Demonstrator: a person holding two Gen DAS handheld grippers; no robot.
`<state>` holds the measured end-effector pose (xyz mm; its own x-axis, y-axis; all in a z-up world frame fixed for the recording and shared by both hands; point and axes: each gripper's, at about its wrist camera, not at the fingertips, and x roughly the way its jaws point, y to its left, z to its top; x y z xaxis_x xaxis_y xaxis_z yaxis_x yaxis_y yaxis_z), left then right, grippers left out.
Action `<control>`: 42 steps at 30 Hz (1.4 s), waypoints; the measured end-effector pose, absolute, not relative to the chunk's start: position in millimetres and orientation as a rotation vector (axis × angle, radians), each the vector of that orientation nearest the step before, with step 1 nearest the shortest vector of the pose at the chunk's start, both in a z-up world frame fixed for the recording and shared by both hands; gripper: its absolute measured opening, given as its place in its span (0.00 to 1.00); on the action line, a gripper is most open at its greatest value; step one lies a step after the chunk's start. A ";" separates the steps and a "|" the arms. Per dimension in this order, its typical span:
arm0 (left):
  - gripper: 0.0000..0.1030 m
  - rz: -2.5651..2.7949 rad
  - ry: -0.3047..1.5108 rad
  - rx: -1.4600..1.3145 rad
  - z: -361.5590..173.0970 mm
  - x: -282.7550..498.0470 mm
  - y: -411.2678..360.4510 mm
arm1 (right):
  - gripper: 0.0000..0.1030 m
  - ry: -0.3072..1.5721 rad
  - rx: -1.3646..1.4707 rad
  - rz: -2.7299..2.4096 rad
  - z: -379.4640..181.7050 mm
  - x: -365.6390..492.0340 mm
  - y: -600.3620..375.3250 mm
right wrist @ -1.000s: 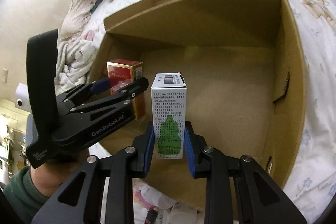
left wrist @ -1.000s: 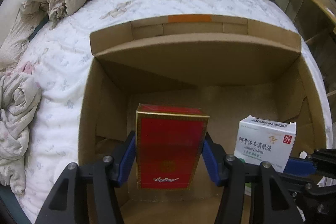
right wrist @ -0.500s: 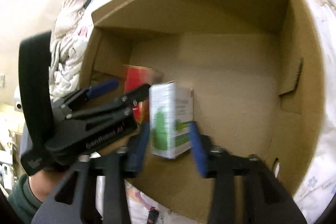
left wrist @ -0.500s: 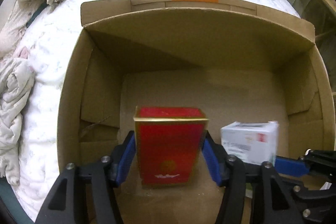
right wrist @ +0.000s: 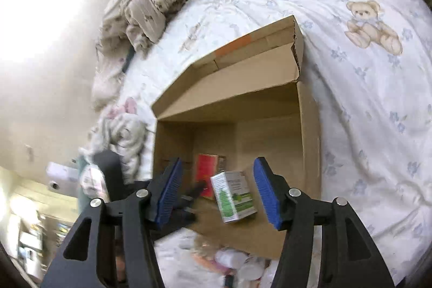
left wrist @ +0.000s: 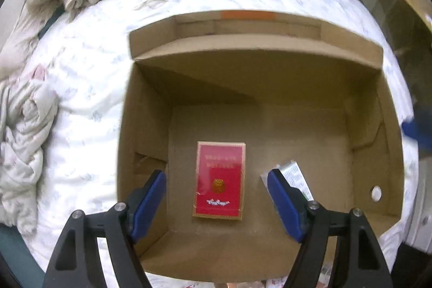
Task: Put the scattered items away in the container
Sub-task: 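Withdraw both grippers from the cardboard box back toward the items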
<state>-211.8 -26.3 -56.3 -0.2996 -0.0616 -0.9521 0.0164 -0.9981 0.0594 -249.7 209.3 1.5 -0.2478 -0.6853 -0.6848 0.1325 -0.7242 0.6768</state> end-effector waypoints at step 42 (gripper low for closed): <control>0.76 -2.398 0.085 1.556 -8.4 -192.7 7.3 | 0.60 -0.548 1.299 -1.858 50.3 -167.7 204.7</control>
<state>-192.7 7.3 -8.4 -0.3805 -0.2012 -0.9026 0.2649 -0.9589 0.1020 -167.7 204.7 50.2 -0.1661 -0.7978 -0.5796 0.3556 -0.5967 0.7194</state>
